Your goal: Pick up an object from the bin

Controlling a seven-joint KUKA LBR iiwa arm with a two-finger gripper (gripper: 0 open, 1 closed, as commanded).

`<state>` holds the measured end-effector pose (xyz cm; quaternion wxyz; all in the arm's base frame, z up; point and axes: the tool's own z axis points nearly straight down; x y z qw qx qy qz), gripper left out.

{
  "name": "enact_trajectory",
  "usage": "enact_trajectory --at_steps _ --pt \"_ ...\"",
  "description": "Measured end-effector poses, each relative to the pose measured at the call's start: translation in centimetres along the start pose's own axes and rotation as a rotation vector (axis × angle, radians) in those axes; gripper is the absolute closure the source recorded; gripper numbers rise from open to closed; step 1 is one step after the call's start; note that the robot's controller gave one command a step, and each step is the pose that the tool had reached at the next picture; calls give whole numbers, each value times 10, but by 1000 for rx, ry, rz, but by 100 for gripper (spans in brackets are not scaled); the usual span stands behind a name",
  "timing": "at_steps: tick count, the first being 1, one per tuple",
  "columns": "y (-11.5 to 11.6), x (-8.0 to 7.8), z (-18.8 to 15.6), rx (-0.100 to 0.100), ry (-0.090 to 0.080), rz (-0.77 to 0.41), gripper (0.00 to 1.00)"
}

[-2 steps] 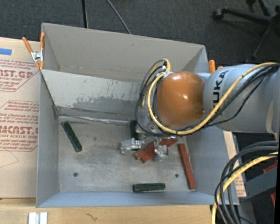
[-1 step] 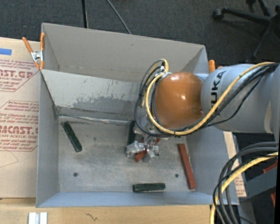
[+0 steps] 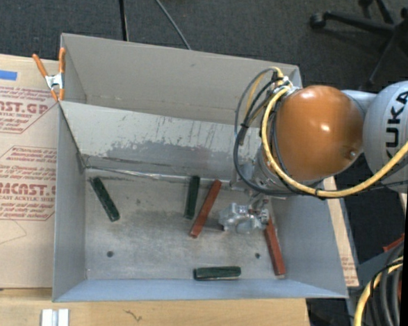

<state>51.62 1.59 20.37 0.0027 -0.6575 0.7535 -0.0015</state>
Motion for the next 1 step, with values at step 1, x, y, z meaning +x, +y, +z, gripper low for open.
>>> enact_trajectory --at_steps 1 --pt "40 -31 83 -16 -1 -89 100"
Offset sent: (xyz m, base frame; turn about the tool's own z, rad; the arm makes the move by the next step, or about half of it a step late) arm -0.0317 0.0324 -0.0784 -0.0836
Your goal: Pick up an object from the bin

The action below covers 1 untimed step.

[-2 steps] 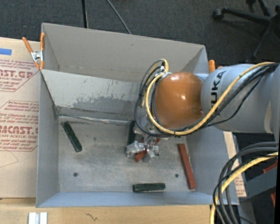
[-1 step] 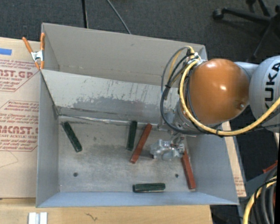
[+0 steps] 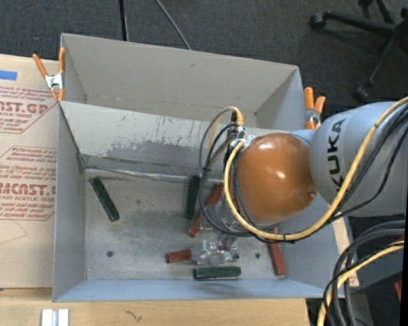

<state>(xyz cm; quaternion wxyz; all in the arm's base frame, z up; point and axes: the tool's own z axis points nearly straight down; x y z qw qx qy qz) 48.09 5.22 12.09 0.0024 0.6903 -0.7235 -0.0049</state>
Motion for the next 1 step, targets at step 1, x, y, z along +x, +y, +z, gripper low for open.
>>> enact_trajectory --at_steps 1 --pt "-3 2 -4 9 0 6 0"
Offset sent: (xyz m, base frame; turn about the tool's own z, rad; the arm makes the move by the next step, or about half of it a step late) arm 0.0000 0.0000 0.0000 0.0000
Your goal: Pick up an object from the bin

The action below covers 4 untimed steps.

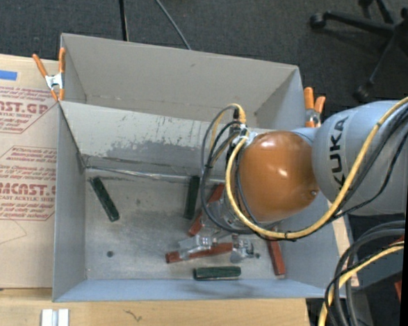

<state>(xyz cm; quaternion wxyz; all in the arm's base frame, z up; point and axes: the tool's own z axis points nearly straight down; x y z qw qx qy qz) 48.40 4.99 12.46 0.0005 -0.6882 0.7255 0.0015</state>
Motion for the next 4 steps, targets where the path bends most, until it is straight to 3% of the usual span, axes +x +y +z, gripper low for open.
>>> enact_trajectory --at_steps 1,2,3,4 --pt "-7 42 57 -4 2 -114 0" --pt "-35 -1 55 2 -1 -45 0" --pt "-58 -52 55 3 -3 -18 0" --pt "-98 -76 54 3 -2 -12 0"
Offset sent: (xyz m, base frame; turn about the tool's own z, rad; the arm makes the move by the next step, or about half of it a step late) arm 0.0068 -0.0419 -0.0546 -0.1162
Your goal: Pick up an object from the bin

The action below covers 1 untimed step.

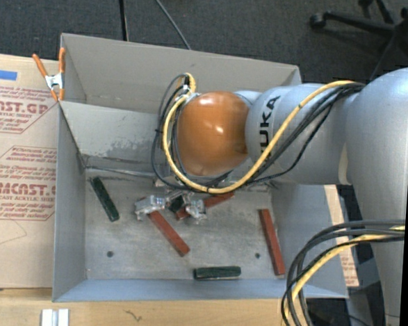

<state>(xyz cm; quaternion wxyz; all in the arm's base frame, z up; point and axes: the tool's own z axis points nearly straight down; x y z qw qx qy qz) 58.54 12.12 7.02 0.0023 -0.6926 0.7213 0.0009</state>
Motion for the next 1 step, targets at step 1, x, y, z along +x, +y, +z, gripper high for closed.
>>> enact_trajectory --at_steps 1 --pt "1 1 -1 -1 1 1 100"
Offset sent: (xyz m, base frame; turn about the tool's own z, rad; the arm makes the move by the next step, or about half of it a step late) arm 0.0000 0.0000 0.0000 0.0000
